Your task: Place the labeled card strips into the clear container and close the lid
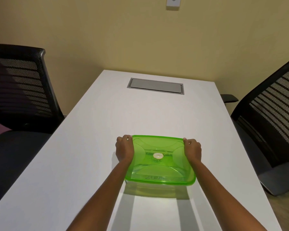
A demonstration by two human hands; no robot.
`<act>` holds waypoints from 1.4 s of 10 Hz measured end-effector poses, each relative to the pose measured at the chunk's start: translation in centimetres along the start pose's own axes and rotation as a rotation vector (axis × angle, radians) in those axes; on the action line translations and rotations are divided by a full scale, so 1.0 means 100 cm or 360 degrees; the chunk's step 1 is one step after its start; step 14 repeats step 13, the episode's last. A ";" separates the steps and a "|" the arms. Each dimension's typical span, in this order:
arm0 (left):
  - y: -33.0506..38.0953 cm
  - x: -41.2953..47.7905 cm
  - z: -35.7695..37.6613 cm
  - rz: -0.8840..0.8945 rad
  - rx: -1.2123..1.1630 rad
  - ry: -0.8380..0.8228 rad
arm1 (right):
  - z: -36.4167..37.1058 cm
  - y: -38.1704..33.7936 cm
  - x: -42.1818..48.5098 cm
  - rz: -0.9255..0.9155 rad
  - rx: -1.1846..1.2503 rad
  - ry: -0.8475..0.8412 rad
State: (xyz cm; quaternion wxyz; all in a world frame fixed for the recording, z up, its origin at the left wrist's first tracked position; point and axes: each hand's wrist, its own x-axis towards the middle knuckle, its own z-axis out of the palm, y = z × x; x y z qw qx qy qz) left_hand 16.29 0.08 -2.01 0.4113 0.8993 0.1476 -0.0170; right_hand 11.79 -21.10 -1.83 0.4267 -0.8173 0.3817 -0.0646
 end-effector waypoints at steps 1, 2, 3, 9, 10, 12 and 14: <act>-0.004 -0.011 0.001 0.0249 0.0404 0.0004 | -0.002 0.004 -0.014 -0.0188 -0.0146 0.0079; -0.013 -0.019 0.001 0.0449 0.0675 -0.0018 | -0.006 0.009 -0.028 -0.0416 -0.0400 0.0085; -0.019 -0.030 -0.003 0.0584 0.0905 -0.0075 | -0.006 0.014 -0.041 -0.0565 -0.0630 0.0017; -0.018 -0.138 -0.018 0.1022 0.1196 -0.0094 | 0.001 0.034 -0.134 -0.0847 -0.1198 -0.0367; -0.024 -0.144 -0.020 0.1044 0.1176 -0.0115 | 0.000 0.038 -0.137 -0.0833 -0.1169 -0.0379; -0.023 -0.150 -0.024 0.1046 0.1216 -0.0180 | -0.006 0.037 -0.143 -0.0830 -0.1241 -0.0388; -0.021 -0.141 -0.021 0.1231 0.1119 -0.0017 | -0.015 0.035 -0.137 -0.0786 -0.1303 -0.0345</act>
